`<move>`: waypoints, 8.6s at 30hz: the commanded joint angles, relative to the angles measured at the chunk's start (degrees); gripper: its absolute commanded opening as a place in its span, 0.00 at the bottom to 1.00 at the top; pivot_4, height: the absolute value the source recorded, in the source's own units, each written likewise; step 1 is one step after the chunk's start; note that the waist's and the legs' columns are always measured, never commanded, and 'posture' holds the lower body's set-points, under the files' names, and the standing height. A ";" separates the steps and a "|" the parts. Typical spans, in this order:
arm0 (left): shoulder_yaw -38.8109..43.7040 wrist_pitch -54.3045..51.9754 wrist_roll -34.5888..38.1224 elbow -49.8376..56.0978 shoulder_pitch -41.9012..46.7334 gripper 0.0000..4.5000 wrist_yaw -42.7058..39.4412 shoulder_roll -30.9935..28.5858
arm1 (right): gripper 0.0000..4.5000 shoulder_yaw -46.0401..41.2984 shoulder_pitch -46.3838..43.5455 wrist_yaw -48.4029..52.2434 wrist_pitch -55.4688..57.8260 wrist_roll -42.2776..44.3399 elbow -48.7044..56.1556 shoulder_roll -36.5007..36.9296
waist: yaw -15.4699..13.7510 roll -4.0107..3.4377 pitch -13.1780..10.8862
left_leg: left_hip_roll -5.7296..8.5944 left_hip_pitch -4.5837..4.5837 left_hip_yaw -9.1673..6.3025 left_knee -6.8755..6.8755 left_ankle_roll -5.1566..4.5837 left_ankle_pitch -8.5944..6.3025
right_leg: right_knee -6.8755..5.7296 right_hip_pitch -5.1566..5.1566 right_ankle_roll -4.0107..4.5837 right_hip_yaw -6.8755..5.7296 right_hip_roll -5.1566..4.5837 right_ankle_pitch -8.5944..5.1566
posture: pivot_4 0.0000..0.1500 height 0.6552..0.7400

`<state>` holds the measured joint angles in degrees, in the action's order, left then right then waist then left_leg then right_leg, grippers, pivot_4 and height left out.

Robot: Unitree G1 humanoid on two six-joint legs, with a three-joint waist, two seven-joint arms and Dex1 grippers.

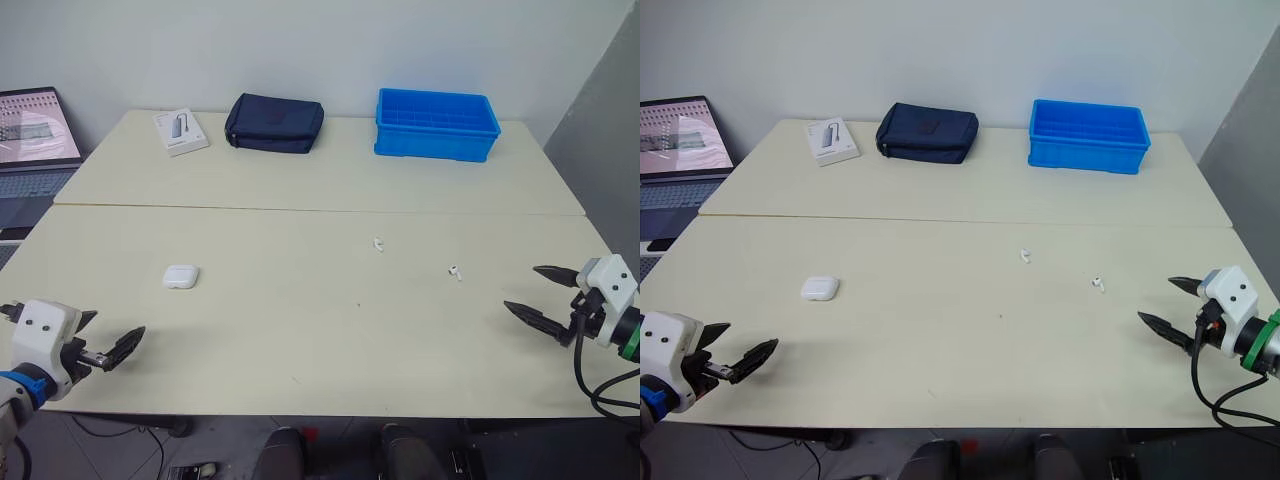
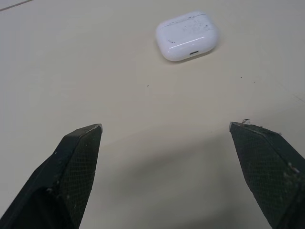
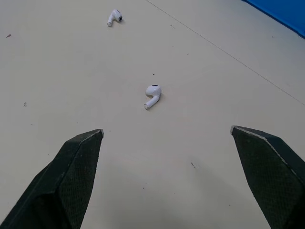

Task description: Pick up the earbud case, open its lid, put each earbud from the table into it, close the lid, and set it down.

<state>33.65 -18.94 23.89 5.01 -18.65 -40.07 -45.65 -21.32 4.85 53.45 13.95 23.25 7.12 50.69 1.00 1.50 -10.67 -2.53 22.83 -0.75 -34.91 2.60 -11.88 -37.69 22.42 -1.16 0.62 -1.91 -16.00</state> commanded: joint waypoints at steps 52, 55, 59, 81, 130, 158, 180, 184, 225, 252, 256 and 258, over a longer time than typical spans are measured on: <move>-10.97 -5.97 -4.55 -8.34 20.90 1.00 14.69 13.11 | 1.00 19.65 -29.34 5.80 14.18 9.20 15.37 -4.43 | -0.06 0.09 0.07 | -0.13 -0.12 -0.06 -0.18 0.01 0.00 | -0.27 -0.02 -0.14 0.10 0.65 0.41 | 1.00 0.97; -11.89 -5.92 -5.33 -11.71 23.82 1.00 14.81 13.12 | 1.00 20.66 -30.26 6.52 14.76 9.43 15.76 -4.87 | -0.33 0.08 0.08 | -0.13 -0.14 -0.08 -0.18 0.01 0.00 | -0.30 -0.03 -0.14 0.06 0.65 0.41 | 1.00 0.97; -12.84 -6.75 -5.99 -15.89 27.41 1.00 14.62 12.93 | 1.00 21.32 -30.76 6.76 15.35 9.69 16.38 -5.26 | -0.70 0.05 0.10 | -0.13 -0.20 -0.09 -0.22 0.00 0.01 | -0.38 -0.06 -0.11 0.05 0.66 0.43 | 1.00 0.97; -19.98 -2.28 -11.92 -27.70 33.70 0.61 9.20 8.95 | 1.00 20.32 -27.89 5.83 15.74 9.34 19.08 -4.71 | -0.98 -0.28 0.32 | -0.12 -0.34 -0.05 -0.32 0.00 0.02 | -0.43 -0.15 -0.12 0.09 0.65 0.52 | 1.00 0.97; -44.17 36.43 -11.06 -0.82 29.45 0.61 -18.95 20.72 | 0.64 16.32 -39.34 -29.85 78.54 40.10 9.85 -29.77 | -0.36 0.00 0.16 | -0.22 0.18 0.01 -0.30 -0.02 0.01 | -0.30 0.31 -0.10 0.22 0.86 0.56 | 1.00 0.97; -44.17 -3.82 -1.93 6.45 35.66 1.00 -22.70 7.93 | 0.19 42.01 -45.73 -11.57 55.59 19.30 20.43 -5.47 | 0.67 -0.01 0.15 | -0.22 0.95 -0.13 -0.33 -0.03 0.02 | -0.34 1.11 -0.15 0.09 0.88 0.57 | 1.00 0.97; -54.09 -10.15 -6.77 5.40 48.78 1.00 -22.72 16.14 | 0.19 51.18 -48.16 3.84 40.75 -0.16 19.78 -1.92 | 0.58 0.01 0.14 | -0.19 1.07 -0.12 -1.07 -0.04 0.01 | -0.60 1.04 -0.25 0.18 0.89 0.64 | 1.00 0.97; -54.22 -11.39 -6.14 5.33 49.48 0.79 -23.28 17.11 | 0.19 50.98 -48.17 4.44 40.94 -1.04 19.92 -2.46 | 0.59 0.01 0.14 | -0.18 1.06 -0.13 -1.11 -0.04 0.01 | -0.73 1.05 -0.26 0.18 0.89 0.63 | 1.00 0.97; -45.41 -5.62 2.24 5.58 35.96 0.17 -24.05 21.55 | 0.89 35.81 -40.98 8.81 22.37 -3.16 21.90 -0.97 | 0.65 0.01 0.14 | -0.18 0.94 -0.12 -1.23 -0.03 0.02 | -1.16 1.11 -0.24 0.22 0.88 0.62 | 1.00 0.97; -46.63 1.96 0.42 4.52 34.13 0.17 -23.89 21.86 | 0.89 40.15 -46.19 7.79 29.90 -6.82 18.65 -4.30 | 0.58 0.01 0.14 | -0.17 0.94 -0.17 -1.38 -0.03 0.02 | -1.21 1.06 -0.21 0.19 0.87 0.63 | 1.00 0.97; -46.65 2.72 0.28 4.10 34.02 0.17 -24.23 21.54 | 0.89 39.49 -46.42 8.54 30.36 -6.01 18.06 -3.85 | 0.57 0.01 0.14 | -0.17 0.94 -0.16 -1.38 -0.03 0.02 | -1.21 1.06 -0.21 0.20 0.87 0.63 | 1.00 0.97; -46.68 3.05 0.16 3.95 33.99 0.17 -24.48 21.39 | 0.89 39.47 -46.29 8.81 30.21 -6.16 17.78 -3.53 | 0.57 0.01 0.14 | -0.17 0.95 -0.16 -1.38 -0.03 0.02 | -1.21 1.06 -0.21 0.19 0.87 0.63 | 1.00 0.97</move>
<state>-12.02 -17.05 23.81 8.09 15.47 -62.83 -24.05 21.04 -39.90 62.54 44.33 17.09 24.81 46.38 1.57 1.51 -10.53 -2.70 23.78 -0.91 -36.28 2.57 -11.86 -38.90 23.48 -1.37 0.81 -1.04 -15.37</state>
